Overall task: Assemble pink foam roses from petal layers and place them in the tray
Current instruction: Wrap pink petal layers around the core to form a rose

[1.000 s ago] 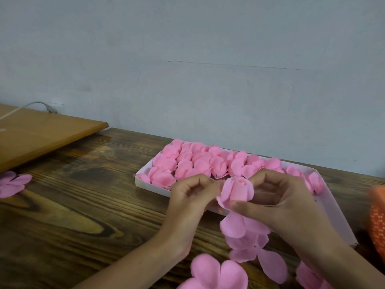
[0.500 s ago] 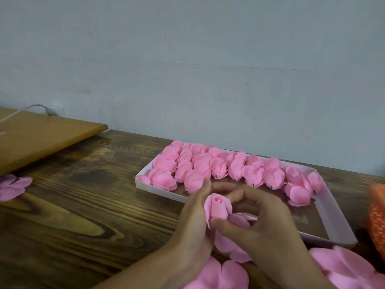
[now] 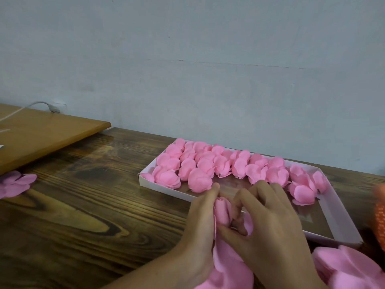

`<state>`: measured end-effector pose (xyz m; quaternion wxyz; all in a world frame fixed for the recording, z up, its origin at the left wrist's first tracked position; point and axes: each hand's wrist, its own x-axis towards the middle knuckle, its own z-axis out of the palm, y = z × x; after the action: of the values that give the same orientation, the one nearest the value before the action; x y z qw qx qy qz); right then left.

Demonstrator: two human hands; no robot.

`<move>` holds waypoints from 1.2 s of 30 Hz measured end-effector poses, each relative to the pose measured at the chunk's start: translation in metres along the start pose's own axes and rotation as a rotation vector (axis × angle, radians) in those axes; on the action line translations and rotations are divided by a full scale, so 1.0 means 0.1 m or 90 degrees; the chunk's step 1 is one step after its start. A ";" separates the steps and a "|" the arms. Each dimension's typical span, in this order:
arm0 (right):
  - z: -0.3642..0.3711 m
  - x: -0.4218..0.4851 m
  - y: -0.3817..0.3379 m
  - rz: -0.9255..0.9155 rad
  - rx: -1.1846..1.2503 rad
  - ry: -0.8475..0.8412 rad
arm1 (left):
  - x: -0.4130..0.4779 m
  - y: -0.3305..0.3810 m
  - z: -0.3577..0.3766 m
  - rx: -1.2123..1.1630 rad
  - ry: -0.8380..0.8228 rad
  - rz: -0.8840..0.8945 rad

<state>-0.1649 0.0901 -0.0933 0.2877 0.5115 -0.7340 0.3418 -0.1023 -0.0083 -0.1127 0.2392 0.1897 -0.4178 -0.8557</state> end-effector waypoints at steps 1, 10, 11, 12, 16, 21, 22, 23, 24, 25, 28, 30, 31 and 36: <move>-0.01 0.01 -0.01 -0.008 0.000 -0.006 | 0.00 0.00 0.00 0.021 0.006 0.001; -0.26 0.18 -0.02 -0.210 0.001 -0.167 | 0.08 0.23 -0.15 -0.084 0.057 -0.099; -0.28 0.19 -0.02 -0.233 -0.008 -0.203 | 0.08 0.24 -0.15 -0.082 0.061 -0.100; -0.30 0.19 -0.02 -0.246 -0.018 -0.236 | 0.08 0.25 -0.15 -0.083 0.068 -0.103; -0.24 0.15 -0.03 -0.279 -0.071 -0.258 | 0.10 0.24 -0.15 -0.098 0.099 -0.101; -0.07 0.09 -0.06 -0.247 -0.003 -0.122 | 0.11 0.22 -0.15 -0.097 0.116 -0.136; -0.05 0.08 -0.05 -0.227 0.021 -0.116 | 0.13 0.21 -0.14 -0.075 0.111 -0.120; -0.04 0.07 -0.04 -0.195 0.053 -0.118 | 0.14 0.20 -0.13 -0.055 0.102 -0.103; -0.04 0.06 -0.02 -0.161 0.085 -0.116 | 0.14 0.19 -0.12 -0.047 0.092 -0.092; -0.03 0.06 -0.01 -0.133 0.109 -0.111 | 0.13 0.19 -0.11 -0.048 0.083 -0.087; -0.01 0.03 0.01 -0.079 0.148 -0.093 | 0.08 0.18 -0.09 -0.060 0.040 -0.085; 0.00 0.01 0.00 -0.059 0.160 -0.085 | 0.08 0.17 -0.08 -0.071 0.023 -0.076; 0.00 0.01 -0.01 -0.052 0.164 -0.081 | 0.08 0.16 -0.07 -0.071 0.021 -0.068; -0.02 0.02 0.01 -0.027 0.130 -0.033 | 0.01 0.16 -0.06 -0.051 -0.061 -0.069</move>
<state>-0.1666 0.0903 -0.0906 0.2226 0.5620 -0.6917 0.3952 -0.0960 -0.0214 -0.1039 0.1800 0.1610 -0.3834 -0.8914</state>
